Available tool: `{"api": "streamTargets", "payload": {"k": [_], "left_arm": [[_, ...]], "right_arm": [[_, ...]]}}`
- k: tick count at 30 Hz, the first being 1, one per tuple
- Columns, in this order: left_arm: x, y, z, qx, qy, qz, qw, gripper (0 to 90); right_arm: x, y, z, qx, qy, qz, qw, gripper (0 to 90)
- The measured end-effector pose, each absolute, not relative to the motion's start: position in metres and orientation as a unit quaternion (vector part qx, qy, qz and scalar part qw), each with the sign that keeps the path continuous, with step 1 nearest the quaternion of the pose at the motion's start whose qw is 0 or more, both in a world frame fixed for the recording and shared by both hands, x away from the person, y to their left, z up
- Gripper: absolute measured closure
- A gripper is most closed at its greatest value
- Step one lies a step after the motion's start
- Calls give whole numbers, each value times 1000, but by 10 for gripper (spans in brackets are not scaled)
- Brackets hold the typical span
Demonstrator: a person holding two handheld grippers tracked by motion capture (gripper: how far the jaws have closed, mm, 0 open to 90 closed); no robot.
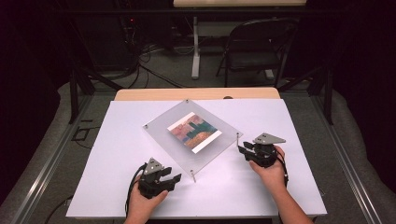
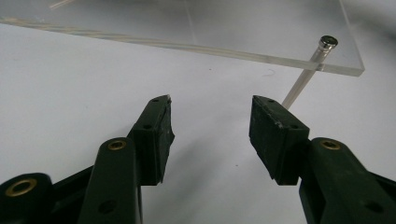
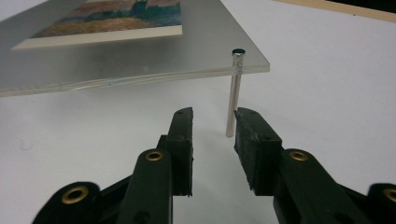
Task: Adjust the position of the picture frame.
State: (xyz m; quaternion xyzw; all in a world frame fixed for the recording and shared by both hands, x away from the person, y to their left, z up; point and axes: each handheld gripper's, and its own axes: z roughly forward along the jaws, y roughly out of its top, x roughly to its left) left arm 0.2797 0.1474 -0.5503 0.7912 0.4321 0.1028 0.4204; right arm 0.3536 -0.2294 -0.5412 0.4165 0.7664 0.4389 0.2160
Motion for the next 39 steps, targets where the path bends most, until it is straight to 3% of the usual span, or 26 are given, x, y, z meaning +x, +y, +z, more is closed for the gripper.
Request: {"api": "streamTargets", "payload": {"k": [13,21,39], "left_arm": [[271,135,-553,799,424,94,417,517],[270,122,-555,804,417,85,416,529],[276,93,-558,811,406,70,416,717]], "right_arm": [[391,-226,-558,423,776,417,212,689],[395,-219,-559,412,782,421,205,751],[396,-220,-562,419,774,430,203,855]]}}
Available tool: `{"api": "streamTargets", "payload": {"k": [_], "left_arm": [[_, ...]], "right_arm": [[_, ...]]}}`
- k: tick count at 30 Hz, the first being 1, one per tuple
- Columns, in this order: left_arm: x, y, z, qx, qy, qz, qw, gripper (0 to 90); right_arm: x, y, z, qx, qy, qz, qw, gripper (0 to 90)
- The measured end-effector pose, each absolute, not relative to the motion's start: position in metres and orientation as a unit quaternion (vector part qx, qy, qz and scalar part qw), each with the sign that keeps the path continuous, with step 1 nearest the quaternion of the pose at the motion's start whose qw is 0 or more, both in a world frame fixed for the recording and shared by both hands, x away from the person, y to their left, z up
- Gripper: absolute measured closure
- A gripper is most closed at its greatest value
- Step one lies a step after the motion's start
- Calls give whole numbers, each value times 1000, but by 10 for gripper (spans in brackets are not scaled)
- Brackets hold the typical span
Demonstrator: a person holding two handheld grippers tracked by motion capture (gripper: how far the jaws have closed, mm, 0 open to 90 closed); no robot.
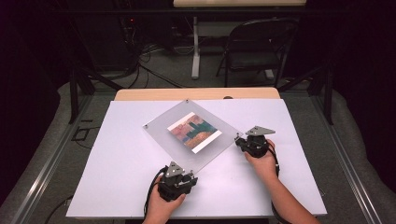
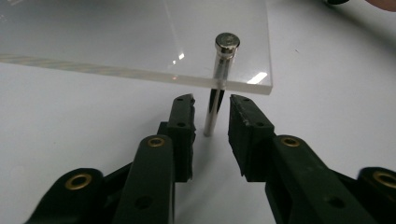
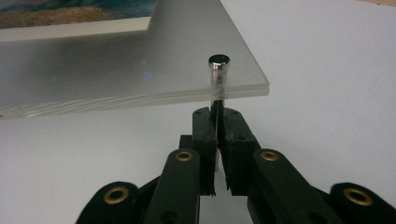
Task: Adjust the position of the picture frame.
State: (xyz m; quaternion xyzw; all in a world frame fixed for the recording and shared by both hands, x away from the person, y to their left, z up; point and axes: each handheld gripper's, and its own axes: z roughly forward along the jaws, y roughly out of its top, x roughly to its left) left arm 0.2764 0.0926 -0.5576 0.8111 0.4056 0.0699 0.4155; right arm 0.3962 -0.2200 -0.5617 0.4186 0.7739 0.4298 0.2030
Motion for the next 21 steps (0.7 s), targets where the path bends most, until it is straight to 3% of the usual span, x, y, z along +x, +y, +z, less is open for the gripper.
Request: {"api": "streamTargets", "payload": {"k": [9,21], "left_arm": [[282,84,-559,812,403,82,414,844],[283,87,-559,810,404,70,419,850]], "right_arm": [[397,-219,-562,416,776,427,207,857],[395,-219,-560,414,780,423,205,861]]}}
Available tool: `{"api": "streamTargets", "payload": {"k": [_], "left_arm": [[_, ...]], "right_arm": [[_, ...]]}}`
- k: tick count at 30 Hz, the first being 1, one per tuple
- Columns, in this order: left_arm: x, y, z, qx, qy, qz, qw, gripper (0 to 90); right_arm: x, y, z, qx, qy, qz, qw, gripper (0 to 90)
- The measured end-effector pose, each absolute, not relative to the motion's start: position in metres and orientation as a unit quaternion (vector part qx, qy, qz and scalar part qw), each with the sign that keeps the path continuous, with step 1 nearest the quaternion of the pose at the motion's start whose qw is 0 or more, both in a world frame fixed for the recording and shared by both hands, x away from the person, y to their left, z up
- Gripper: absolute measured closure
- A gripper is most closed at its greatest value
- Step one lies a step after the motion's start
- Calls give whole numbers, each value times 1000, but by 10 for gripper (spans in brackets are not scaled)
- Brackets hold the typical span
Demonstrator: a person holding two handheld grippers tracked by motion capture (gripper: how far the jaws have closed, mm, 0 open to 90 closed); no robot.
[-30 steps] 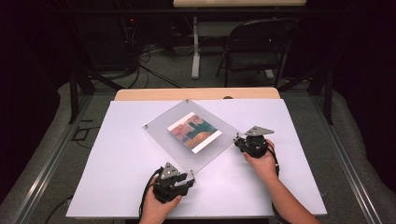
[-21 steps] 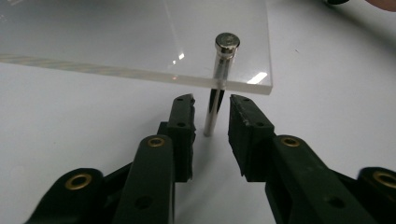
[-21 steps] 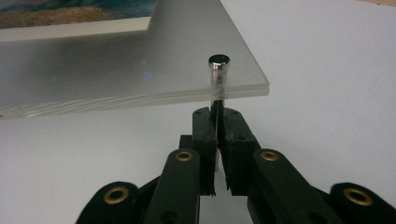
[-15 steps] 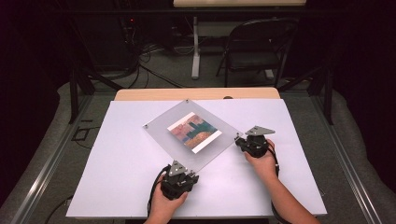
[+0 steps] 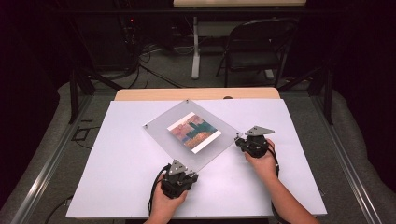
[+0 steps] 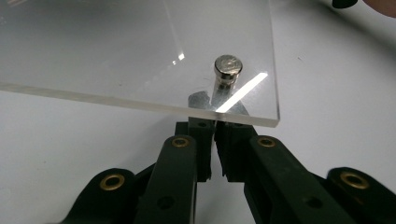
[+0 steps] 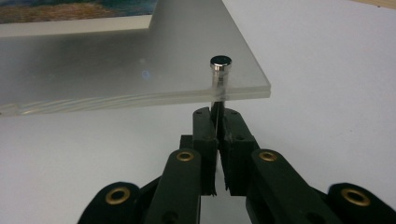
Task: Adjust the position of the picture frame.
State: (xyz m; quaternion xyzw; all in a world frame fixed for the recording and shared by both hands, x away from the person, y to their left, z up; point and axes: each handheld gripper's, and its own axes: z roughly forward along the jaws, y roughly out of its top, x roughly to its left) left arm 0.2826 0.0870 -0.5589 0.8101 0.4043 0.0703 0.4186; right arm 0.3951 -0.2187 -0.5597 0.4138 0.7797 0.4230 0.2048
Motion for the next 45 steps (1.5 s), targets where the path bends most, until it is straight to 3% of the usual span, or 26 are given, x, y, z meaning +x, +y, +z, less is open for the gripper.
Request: {"api": "streamTargets", "payload": {"k": [12,29,45], "left_arm": [[284,109,-547,806,412,60,421,851],[315,163,-533,777,459,84,423,851],[338,165,-541,773,463,79,426,843]], "right_arm": [[379,-216,-548,400,784,432,195,863],[333,-203,-534,381,786,465,145,860],[328,-200,-539,397,781,461,138,859]]}}
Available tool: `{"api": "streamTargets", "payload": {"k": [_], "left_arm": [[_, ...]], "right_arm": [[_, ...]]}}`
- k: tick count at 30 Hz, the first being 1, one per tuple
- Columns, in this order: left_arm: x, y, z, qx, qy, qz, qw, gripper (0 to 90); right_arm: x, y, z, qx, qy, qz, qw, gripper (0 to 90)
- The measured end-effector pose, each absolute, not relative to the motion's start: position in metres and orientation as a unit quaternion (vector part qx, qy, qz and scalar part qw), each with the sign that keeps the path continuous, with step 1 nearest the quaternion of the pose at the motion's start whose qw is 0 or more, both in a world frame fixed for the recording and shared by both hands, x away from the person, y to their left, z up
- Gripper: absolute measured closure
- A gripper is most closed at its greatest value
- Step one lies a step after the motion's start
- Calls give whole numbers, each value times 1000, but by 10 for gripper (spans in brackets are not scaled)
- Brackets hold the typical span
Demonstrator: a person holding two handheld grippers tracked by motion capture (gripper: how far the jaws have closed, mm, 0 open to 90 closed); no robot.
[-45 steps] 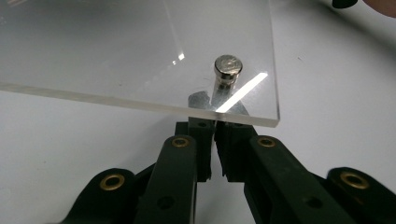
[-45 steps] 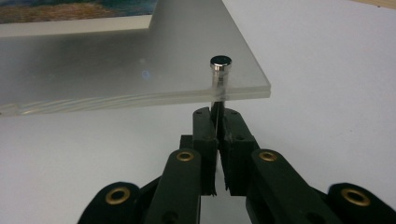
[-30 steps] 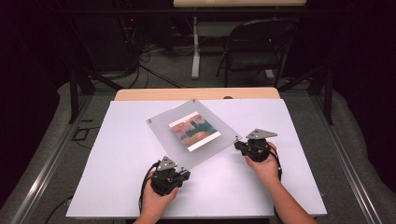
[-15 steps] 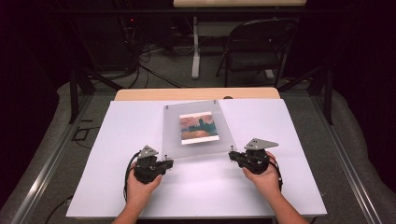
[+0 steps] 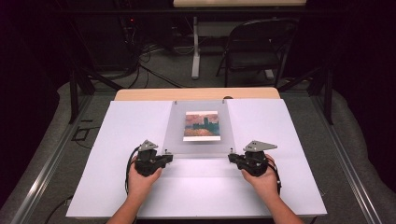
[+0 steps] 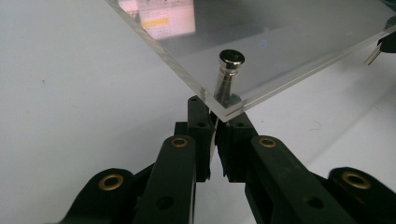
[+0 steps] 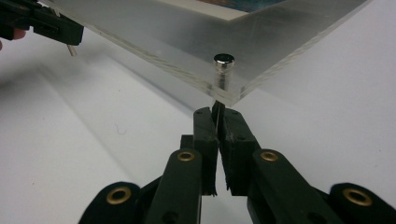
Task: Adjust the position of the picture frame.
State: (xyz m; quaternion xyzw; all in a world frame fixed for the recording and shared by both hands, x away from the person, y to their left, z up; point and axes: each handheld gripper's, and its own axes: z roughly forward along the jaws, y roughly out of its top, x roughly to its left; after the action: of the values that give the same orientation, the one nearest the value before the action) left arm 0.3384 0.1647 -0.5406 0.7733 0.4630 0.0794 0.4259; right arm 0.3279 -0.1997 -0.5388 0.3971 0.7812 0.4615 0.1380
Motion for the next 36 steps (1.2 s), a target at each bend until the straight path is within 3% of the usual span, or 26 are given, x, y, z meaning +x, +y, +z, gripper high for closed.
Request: {"api": "streamTargets", "payload": {"k": [36], "left_arm": [[348,156,-558,771,474,81,417,834]], "right_arm": [[339,-200,-554,407,790,434,147,859]]}}
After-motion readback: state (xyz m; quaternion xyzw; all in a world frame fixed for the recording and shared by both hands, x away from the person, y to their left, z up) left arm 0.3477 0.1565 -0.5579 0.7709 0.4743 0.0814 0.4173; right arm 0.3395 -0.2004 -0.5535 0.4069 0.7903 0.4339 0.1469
